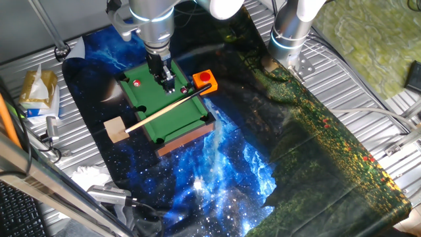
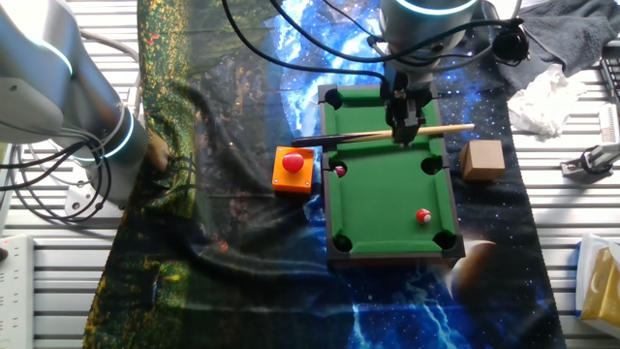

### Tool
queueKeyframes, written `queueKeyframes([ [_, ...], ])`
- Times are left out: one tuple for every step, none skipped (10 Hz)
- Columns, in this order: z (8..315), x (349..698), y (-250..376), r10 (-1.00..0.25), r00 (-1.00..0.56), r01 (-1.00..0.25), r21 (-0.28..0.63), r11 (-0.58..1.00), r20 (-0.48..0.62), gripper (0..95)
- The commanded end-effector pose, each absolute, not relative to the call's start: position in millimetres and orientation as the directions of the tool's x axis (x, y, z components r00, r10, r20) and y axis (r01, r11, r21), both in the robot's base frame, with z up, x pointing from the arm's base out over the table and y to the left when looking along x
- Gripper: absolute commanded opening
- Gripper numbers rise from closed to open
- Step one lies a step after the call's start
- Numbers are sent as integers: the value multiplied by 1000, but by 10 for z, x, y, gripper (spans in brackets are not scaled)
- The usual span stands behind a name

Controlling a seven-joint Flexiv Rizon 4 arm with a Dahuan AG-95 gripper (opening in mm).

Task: Hit the pool ball

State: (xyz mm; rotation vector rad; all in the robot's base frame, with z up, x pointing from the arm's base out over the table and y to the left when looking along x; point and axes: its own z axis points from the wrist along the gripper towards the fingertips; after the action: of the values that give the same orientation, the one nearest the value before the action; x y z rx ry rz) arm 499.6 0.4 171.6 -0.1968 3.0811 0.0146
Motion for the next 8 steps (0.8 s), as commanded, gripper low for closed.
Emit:
queueKeyframes([
  [1715, 4998, 3, -131, -990, -131, 5, 991, -52, 0],
  [1715, 4998, 3, -132, -990, -133, 5, 991, -50, 0],
  [1715, 4998, 3, -132, -990, -133, 6, 991, -49, 0],
  [1715, 4998, 3, -133, -990, -134, 6, 991, -48, 0],
  [1715, 4998, 3, -132, -990, -133, 6, 991, -48, 0],
  [1715, 4998, 3, -124, -991, -124, 4, 992, -47, 0],
  [1715, 4997, 3, -117, -992, -118, 4, 993, -48, 0],
  [1715, 4996, 3, -105, -993, -106, 5, 994, -47, 0],
])
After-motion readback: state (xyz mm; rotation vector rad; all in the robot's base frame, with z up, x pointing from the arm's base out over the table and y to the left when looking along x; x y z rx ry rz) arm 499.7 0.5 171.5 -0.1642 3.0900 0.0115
